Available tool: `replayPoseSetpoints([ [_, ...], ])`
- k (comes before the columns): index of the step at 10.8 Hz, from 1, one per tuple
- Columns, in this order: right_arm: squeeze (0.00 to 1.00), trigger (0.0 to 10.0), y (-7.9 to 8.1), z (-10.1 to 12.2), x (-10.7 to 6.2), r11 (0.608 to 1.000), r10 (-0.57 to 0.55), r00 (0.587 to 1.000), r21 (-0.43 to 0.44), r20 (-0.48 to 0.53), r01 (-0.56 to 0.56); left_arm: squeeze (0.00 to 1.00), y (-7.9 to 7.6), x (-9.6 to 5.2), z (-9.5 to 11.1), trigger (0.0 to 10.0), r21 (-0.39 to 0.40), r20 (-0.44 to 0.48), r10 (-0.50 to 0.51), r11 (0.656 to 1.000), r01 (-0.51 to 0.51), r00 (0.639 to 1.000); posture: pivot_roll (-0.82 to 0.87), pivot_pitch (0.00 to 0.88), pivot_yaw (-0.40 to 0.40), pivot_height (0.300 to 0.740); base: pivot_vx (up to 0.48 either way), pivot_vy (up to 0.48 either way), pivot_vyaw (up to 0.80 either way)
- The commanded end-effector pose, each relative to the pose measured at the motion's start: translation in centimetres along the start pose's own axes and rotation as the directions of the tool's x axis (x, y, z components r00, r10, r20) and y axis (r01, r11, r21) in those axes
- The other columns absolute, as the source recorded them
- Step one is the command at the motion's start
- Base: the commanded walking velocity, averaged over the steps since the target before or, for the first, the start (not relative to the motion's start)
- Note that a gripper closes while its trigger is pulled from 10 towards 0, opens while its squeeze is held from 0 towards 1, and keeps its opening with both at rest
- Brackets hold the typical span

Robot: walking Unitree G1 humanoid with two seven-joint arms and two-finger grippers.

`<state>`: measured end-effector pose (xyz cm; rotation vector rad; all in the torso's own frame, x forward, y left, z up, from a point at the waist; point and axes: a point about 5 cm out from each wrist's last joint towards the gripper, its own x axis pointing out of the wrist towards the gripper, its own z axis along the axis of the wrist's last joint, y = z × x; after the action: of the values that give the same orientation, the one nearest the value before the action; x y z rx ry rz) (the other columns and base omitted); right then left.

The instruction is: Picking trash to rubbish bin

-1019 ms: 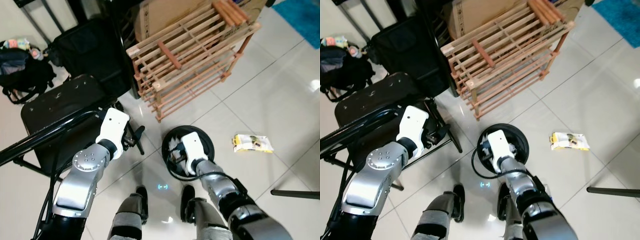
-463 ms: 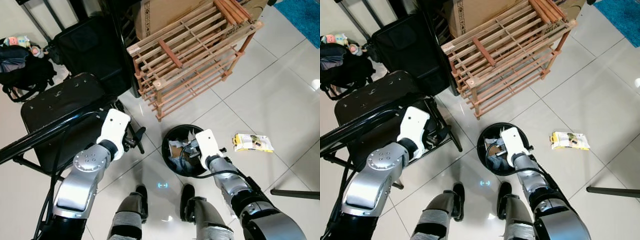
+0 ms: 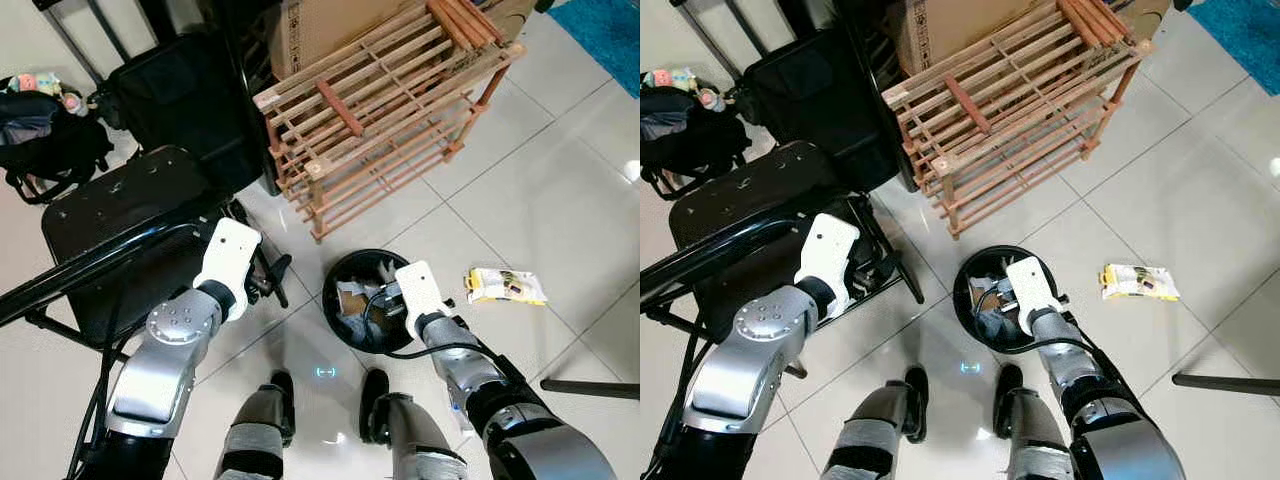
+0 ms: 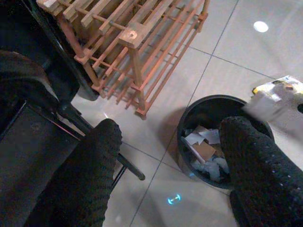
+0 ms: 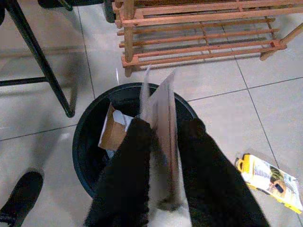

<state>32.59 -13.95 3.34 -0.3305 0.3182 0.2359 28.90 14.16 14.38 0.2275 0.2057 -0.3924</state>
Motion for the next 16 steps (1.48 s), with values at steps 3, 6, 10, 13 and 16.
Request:
replayPoseSetpoints([
  [3, 1.00, 10.0, 0.4, -1.1, -0.5, 1.000, 0.004, 1.000, 0.015, -0.019, -0.004, 0.00, -0.1, -0.4, -0.7, 10.0, 0.005, -0.024, -0.013, 1.000, 0.013, 1.000, 0.45, 0.422, 0.030, 0.740, 0.000, 0.000, 0.00],
  [6, 1.00, 10.0, 0.5, -1.2, -0.5, 1.000, 0.012, 1.000, 0.020, -0.019, -0.012, 0.00, -0.3, -0.4, -0.7, 10.0, 0.006, -0.022, -0.019, 1.000, 0.019, 1.000, 0.44, 0.421, 0.030, 0.740, 0.000, 0.000, 0.00],
  [10, 1.00, 10.0, -3.1, 0.1, -1.0, 0.996, -0.083, 0.991, 0.030, 0.108, 0.080, 0.00, -1.6, 1.7, 0.5, 10.0, -0.056, 0.042, -0.043, 0.997, 0.046, 0.998, 0.37, 0.317, -0.002, 0.740, 0.000, 0.000, 0.00],
  [13, 1.00, 10.0, -6.4, 2.8, -3.4, 0.987, -0.158, 0.937, 0.036, 0.313, 0.154, 0.00, -2.6, 3.5, 2.1, 10.0, -0.028, 0.152, -0.091, 0.995, 0.096, 0.984, 0.28, 0.207, -0.005, 0.740, 0.000, 0.000, 0.00],
  [16, 1.00, 10.0, -5.1, 5.9, -7.7, 0.993, -0.099, 0.886, -0.008, 0.453, 0.115, 0.00, -4.1, 5.5, 3.3, 10.0, -0.030, 0.227, -0.119, 0.991, 0.129, 0.967, 0.20, 0.113, 0.005, 0.740, 0.000, 0.000, 0.00],
])
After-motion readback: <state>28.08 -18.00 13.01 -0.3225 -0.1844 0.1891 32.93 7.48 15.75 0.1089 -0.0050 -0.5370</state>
